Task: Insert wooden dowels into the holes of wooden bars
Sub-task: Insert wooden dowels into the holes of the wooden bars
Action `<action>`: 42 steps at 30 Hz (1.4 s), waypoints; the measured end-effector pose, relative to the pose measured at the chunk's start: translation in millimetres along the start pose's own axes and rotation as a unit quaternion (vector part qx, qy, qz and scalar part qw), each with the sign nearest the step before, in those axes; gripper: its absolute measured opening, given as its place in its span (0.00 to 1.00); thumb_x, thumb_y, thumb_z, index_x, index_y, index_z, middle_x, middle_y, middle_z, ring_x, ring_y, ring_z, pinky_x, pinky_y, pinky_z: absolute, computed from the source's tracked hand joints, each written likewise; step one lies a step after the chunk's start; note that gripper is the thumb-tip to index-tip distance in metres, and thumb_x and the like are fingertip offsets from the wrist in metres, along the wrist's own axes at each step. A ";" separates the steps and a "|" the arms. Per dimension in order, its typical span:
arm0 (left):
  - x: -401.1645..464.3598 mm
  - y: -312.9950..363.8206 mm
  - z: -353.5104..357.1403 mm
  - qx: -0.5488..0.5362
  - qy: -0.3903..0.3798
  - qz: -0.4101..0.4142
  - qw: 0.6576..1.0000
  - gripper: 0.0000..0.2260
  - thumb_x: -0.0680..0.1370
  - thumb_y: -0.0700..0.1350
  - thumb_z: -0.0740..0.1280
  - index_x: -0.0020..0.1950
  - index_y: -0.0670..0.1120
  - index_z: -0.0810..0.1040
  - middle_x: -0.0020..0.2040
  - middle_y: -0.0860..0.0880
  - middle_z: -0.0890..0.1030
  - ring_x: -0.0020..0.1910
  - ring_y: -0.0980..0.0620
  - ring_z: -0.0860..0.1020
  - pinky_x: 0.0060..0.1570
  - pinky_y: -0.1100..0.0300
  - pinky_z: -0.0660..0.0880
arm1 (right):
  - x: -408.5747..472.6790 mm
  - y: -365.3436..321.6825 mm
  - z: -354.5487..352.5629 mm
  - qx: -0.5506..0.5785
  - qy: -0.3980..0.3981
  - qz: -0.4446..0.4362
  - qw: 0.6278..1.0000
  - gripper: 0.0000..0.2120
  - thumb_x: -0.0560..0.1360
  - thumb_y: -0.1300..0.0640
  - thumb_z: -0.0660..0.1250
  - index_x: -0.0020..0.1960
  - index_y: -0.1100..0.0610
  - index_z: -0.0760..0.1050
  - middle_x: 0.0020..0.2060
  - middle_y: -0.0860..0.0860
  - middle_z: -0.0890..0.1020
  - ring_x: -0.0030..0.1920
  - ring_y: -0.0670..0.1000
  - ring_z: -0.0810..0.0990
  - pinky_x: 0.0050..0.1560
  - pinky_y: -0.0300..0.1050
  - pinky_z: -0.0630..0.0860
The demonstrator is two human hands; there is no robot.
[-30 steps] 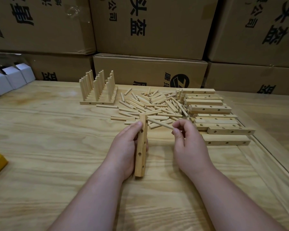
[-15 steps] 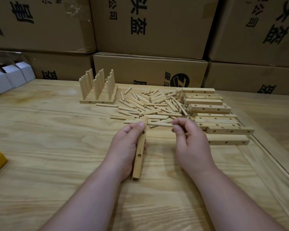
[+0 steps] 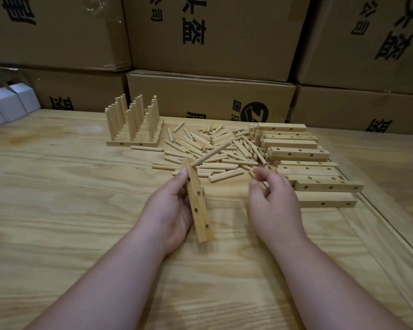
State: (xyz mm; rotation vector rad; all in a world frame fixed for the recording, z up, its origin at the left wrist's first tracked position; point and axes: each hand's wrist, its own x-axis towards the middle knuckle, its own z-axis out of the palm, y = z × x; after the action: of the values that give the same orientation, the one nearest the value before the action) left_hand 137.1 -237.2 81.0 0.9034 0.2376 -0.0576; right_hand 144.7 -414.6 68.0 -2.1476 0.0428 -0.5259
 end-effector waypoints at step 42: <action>6.5 2.8 -4.2 -0.068 0.019 -0.026 0.997 0.09 0.82 0.44 0.62 0.49 0.42 0.80 0.35 0.47 0.77 0.30 0.49 0.72 0.31 0.57 0.72 | -10.0 -9.2 9.5 0.006 -0.082 -0.199 0.977 0.08 0.78 0.59 0.69 0.51 0.46 0.77 0.46 0.36 0.76 0.51 0.41 0.74 0.51 0.36 0.70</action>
State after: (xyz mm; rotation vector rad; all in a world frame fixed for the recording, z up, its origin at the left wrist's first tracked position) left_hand 143.1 -231.8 79.2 0.7632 0.2969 -0.0723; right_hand 137.7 -399.5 66.9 -2.1887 -0.4895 -0.5691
